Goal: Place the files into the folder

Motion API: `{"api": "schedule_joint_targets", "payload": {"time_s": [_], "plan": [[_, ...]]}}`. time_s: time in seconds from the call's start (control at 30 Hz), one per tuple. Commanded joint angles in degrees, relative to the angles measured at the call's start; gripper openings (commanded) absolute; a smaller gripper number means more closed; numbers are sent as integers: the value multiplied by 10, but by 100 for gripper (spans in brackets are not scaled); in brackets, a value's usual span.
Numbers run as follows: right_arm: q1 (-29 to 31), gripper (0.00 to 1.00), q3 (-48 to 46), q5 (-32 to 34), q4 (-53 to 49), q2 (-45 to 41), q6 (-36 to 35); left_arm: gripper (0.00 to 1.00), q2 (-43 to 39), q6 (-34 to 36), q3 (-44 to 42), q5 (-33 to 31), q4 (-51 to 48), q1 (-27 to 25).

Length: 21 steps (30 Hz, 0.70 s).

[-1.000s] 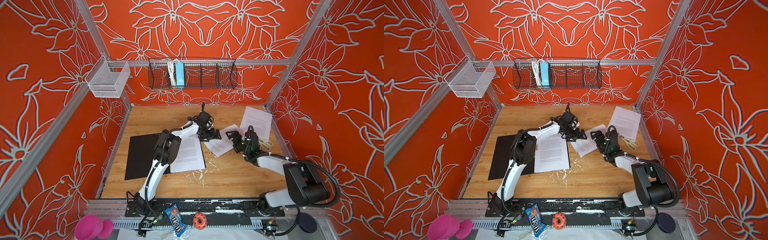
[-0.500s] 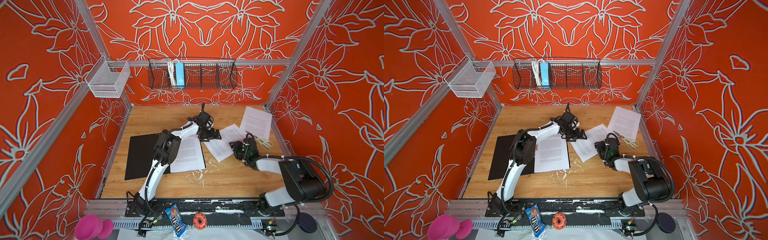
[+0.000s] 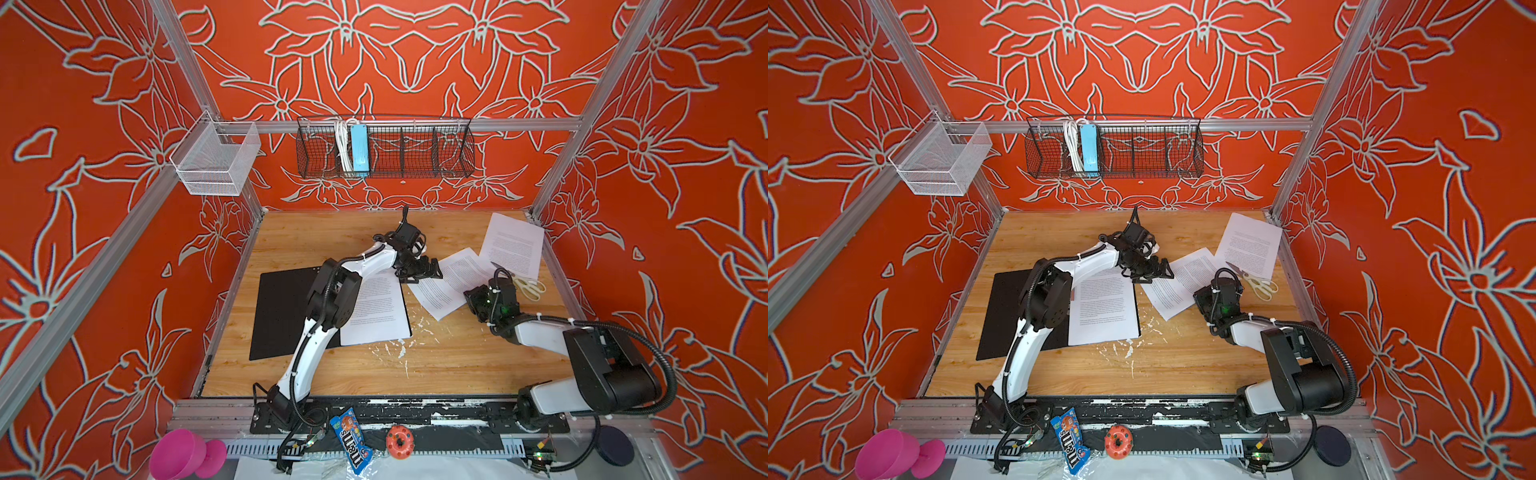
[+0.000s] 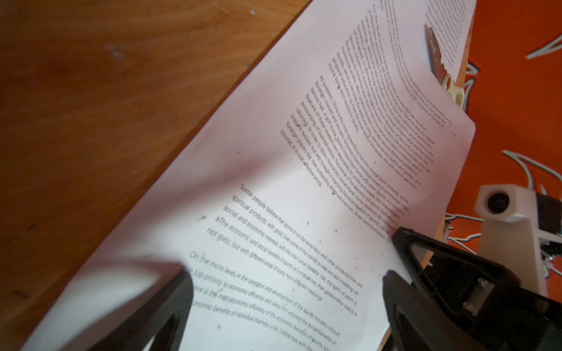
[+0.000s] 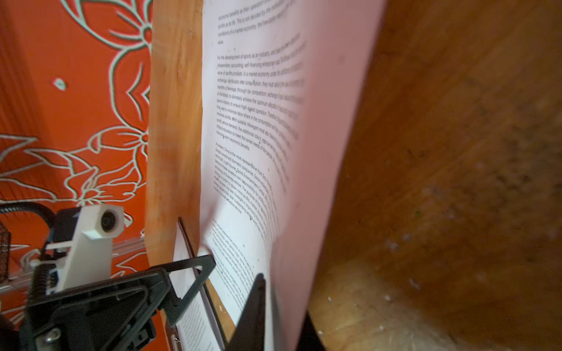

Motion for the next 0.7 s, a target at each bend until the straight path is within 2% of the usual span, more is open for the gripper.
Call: {"api": "schedule_joint_targets", "payload": {"time_s": [0.0,0.13,0.2,0.27,0.4,0.53,0.67], "plan": [[0,1,0,12,-15,2,-1,98,15,-4,7,30,-72,-3],[2,0,15,20,-59,-24,-30,98,-40,-31,45,116,-38,-2],[3,0,31,29,-103,-48,-55,98,-91,-63,27,126,11,-3],[2,0,54,34,-154,-72,-89,98,-156,-107,-28,112,81,-2],[2,0,114,21,-245,-108,-175,98,-306,-125,-163,5,148,-2],[8,0,194,-18,-306,-116,-271,98,-447,-80,-278,-108,132,-3],[41,0,304,-23,-380,-103,-348,98,-564,-20,-367,-184,90,-3]]}}
